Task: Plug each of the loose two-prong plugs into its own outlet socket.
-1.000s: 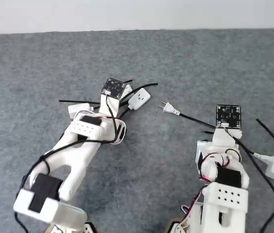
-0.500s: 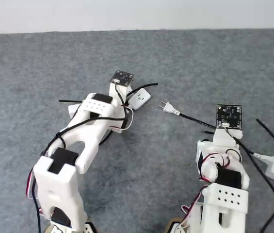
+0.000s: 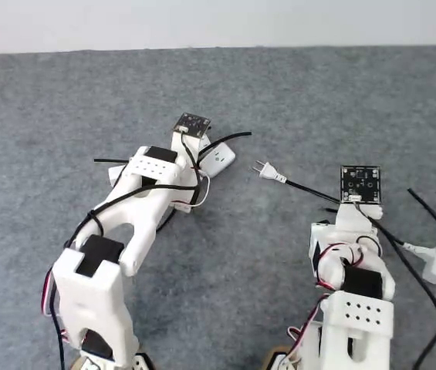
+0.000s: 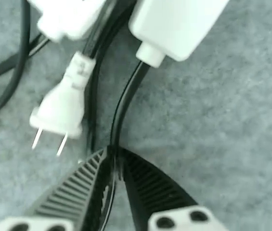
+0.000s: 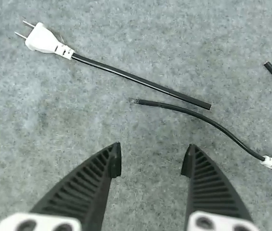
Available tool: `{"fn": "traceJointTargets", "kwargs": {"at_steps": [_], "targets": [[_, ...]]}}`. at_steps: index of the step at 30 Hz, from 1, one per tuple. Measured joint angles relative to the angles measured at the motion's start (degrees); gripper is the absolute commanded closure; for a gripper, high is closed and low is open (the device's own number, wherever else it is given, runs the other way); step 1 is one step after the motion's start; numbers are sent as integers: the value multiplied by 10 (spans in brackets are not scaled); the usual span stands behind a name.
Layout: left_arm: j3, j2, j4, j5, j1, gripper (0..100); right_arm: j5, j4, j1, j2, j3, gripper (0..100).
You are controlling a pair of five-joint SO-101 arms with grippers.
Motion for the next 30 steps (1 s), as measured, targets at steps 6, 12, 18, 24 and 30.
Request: {"fn": "traceJointTargets", "kwargs": {"at_steps": [6, 12, 18, 24, 30], "targets": [[115, -142, 5, 3, 26, 988, 0, -10, 0, -1, 13, 790], [287, -380, -23, 1, 104, 988, 0, -33, -1, -4, 26, 790], [356, -655, 43, 1, 127, 988, 0, -36, 1, -4, 26, 790], [387, -862, 108, 1, 127, 988, 0, -36, 0, -4, 26, 790], [429, -892, 94, 0, 139, 985, 0, -36, 1, -4, 26, 790]]}}
